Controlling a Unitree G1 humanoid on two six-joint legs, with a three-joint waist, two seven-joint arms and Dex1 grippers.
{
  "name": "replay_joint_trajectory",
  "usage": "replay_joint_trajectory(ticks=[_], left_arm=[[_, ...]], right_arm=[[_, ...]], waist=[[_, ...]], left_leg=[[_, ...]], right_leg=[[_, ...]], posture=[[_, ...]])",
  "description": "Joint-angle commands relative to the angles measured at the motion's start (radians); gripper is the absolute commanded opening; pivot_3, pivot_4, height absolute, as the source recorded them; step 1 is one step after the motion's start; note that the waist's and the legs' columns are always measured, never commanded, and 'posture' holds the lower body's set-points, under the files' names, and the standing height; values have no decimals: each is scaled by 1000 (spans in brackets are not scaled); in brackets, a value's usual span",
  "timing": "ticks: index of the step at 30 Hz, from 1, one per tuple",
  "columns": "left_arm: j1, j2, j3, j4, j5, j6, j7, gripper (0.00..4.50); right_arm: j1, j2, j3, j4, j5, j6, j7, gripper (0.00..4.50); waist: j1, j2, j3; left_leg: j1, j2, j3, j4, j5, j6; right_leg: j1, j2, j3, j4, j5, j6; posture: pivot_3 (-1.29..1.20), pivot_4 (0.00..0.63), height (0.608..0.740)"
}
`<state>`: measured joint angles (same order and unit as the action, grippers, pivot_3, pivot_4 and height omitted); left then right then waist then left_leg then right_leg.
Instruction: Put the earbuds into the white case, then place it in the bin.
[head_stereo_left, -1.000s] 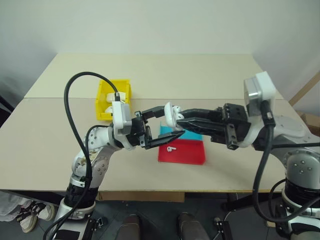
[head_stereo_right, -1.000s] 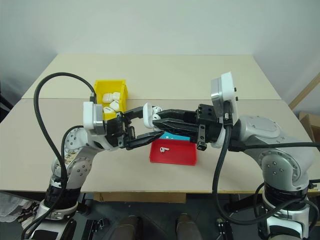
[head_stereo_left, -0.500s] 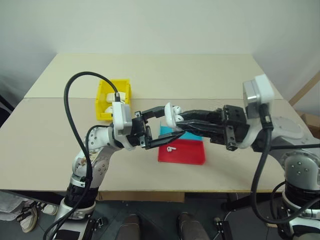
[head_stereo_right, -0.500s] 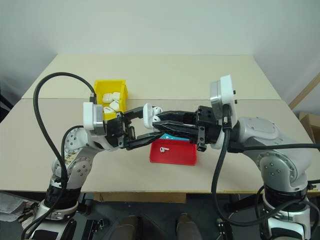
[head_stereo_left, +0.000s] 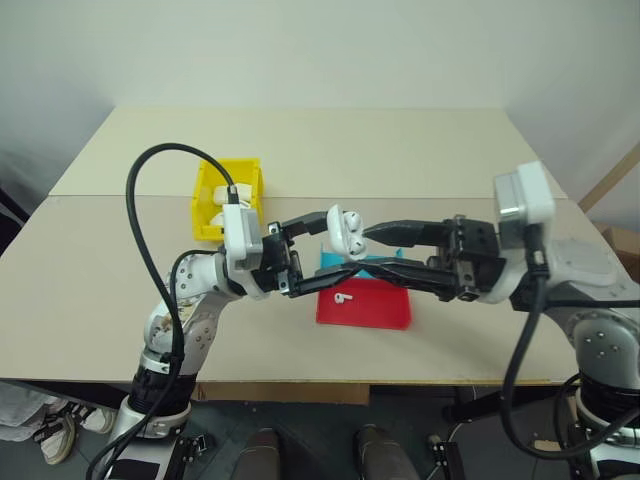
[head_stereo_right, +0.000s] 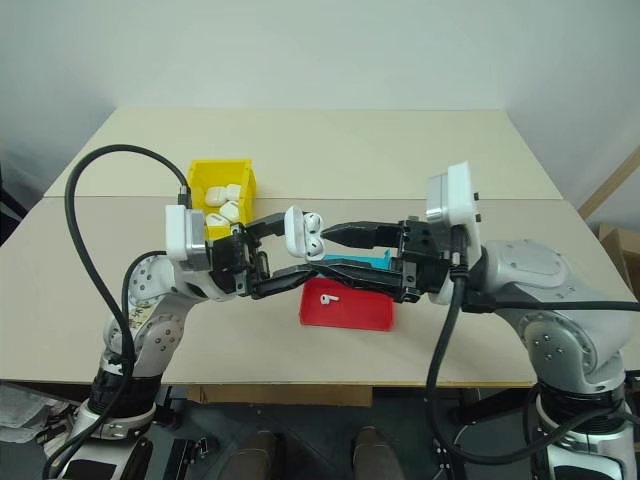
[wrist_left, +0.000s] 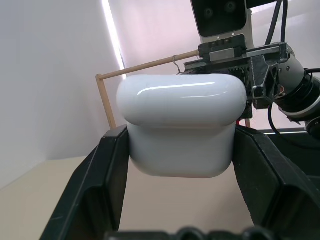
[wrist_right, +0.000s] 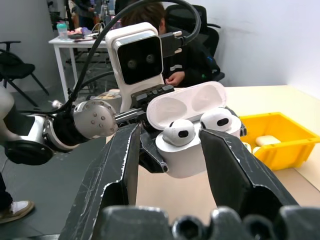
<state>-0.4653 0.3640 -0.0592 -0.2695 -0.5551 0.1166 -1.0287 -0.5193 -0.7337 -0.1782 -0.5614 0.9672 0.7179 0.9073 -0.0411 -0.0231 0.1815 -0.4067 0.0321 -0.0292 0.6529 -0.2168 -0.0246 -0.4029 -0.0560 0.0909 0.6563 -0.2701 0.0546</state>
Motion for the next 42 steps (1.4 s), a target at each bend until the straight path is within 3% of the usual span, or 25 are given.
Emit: replay_joint_trajectory(ticks=[1,6,9,13,19,26,42], left_arm=[[-21,1,3,12,8,-26,-6,2774],[-56,-11,-16,76,35,-46,-23,2774],[-78,-21,-25,95,43,-47,-26,2774],[-96,-36,-32,110,53,-53,-21,2774],[-109,-50,-41,135,76,-82,-20,2774],[-100,-46,-43,139,96,-97,-22,2774],[-97,-44,-34,127,87,-111,-23,2774]], right_arm=[[-109,-61,-52,31,18,-29,43,2340],[-385,-139,44,201,-35,14,141,2177],[-550,-156,150,308,-100,21,254,1462],[-665,-117,253,400,-171,2,361,23],[-756,-14,395,518,-342,-78,452,23],[-808,55,437,562,-438,-139,529,23],[-765,49,486,559,-594,-262,635,23]], waist=[[-2,0,0],[-2,0,0],[-2,0,0],[-1,0,0],[-2,0,0],[0,0,0],[-1,0,0]], left_leg=[[0,0,0,0,0,0],[0,1,1,0,0,0],[0,0,1,-1,0,0],[-1,1,1,-1,0,0],[0,1,1,0,0,0],[-2,0,0,0,0,0],[-1,0,0,1,0,0]], right_leg=[[0,0,0,0,0,0],[-1,1,1,0,0,0],[-1,0,1,-1,0,0],[-1,0,0,-1,0,0],[-1,0,0,0,0,0],[-3,0,0,0,0,0],[-2,-1,-1,1,0,0]], posture=[[0,150,740],[0,150,740],[0,150,740],[0,150,740],[0,150,740],[0,150,740],[0,150,740]])
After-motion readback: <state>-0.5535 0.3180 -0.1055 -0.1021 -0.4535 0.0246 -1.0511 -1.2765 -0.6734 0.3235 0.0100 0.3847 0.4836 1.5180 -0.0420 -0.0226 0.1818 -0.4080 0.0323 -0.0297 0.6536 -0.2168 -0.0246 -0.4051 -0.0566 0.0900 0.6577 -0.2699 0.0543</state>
